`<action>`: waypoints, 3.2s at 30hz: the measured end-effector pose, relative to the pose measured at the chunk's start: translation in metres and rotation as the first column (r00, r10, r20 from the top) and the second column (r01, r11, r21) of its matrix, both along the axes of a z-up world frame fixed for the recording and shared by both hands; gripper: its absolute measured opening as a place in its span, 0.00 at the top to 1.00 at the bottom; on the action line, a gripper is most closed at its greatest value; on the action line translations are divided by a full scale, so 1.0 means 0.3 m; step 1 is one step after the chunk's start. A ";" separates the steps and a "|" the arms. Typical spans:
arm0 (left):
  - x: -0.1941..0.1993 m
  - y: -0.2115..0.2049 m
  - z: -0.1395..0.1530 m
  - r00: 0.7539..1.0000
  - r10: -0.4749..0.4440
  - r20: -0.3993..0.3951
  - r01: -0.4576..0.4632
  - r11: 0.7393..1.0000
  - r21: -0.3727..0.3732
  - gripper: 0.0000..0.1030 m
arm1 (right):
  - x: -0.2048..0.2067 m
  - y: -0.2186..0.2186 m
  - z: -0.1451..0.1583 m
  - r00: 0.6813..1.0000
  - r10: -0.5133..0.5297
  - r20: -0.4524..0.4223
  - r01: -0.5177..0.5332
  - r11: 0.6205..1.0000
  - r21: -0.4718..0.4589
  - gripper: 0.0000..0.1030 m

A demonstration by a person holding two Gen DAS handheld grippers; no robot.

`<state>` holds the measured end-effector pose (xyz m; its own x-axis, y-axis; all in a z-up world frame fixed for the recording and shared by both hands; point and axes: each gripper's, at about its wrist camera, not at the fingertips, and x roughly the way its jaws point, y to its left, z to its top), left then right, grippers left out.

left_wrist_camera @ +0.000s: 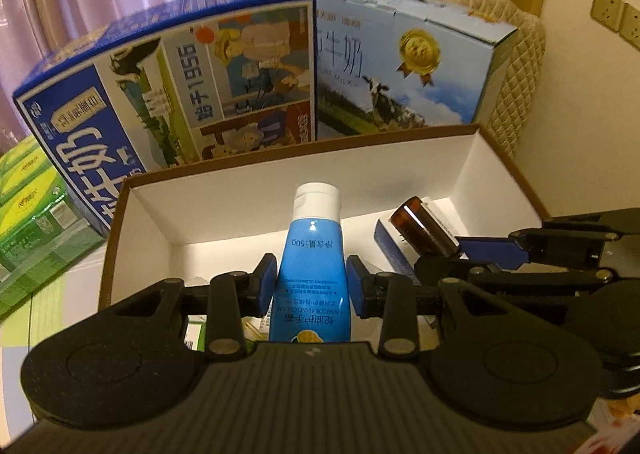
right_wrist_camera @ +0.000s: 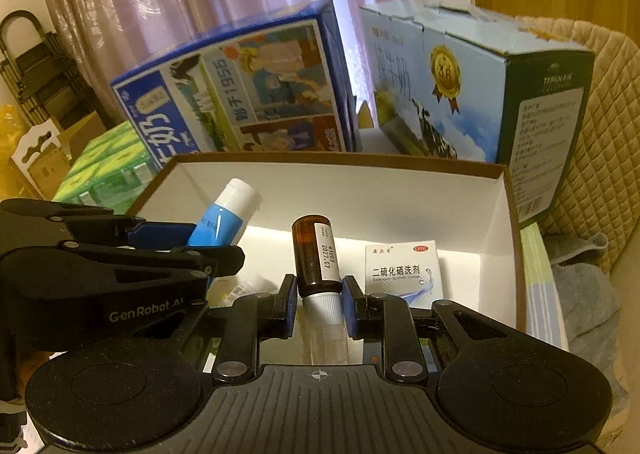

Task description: Organize rigid objects

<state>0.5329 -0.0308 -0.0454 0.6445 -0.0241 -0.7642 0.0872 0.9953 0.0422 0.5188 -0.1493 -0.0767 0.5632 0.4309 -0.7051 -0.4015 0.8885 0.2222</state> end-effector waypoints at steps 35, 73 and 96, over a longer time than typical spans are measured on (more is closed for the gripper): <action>0.183 0.114 -0.103 0.991 0.070 -0.115 -0.077 0.995 -0.060 0.55 | 0.189 0.047 -0.113 0.999 -0.007 -0.047 0.005 0.999 -0.044 0.80; -0.100 0.103 0.086 0.996 0.085 0.012 -0.084 0.994 -0.071 0.33 | -0.128 -0.108 0.089 0.994 -0.110 -0.006 0.110 0.993 0.038 0.32; -0.670 0.000 0.247 0.971 0.156 0.182 -0.150 0.988 -0.042 0.25 | -0.559 -0.182 0.199 0.993 -0.056 0.106 0.059 0.998 -0.020 0.32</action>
